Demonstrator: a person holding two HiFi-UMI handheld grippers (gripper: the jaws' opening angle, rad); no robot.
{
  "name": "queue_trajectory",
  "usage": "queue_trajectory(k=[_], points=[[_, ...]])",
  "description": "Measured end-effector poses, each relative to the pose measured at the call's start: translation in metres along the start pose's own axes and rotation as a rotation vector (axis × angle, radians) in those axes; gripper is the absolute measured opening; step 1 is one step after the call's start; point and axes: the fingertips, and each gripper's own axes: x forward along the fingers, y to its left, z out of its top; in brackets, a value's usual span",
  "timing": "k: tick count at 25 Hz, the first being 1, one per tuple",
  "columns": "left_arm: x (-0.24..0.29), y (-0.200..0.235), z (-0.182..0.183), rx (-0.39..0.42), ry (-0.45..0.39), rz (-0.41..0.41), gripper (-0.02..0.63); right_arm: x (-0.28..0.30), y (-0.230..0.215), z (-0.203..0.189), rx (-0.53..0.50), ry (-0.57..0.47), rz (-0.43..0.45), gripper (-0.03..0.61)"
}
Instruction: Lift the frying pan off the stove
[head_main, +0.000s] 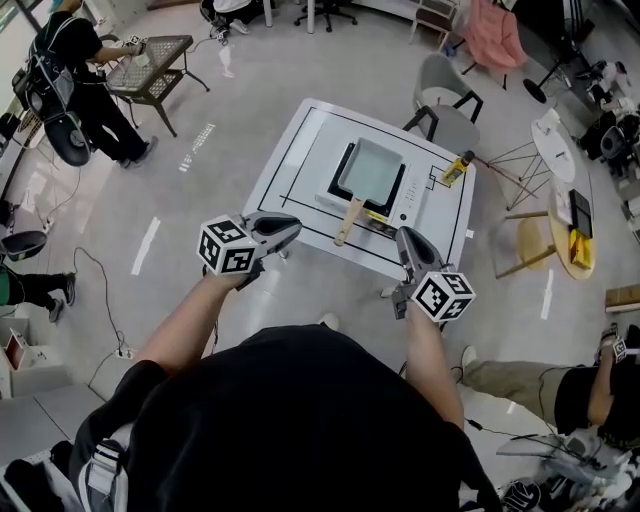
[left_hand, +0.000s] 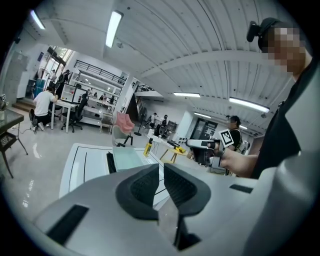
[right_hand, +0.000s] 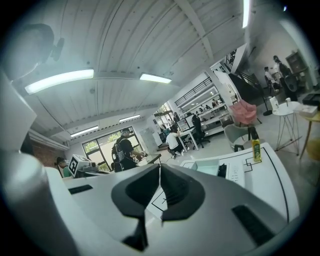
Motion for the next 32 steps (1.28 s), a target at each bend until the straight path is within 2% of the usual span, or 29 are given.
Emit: queue_trajectory(k=[13, 19, 32], points=[[0.04, 0.001, 0.019, -0.008, 0.003, 0.03, 0.035, 0.018, -0.036, 0.016, 0.009, 0.032, 0.061, 0.012], [0.055, 0.007, 0.019, -0.017, 0.003, 0.046, 0.035, 0.029, -0.052, 0.011, 0.021, 0.051, 0.082, 0.012], [0.066, 0.011, 0.028, -0.017, -0.011, 0.045, 0.035, 0.036, -0.058, 0.024, 0.007, 0.056, 0.096, 0.009]])
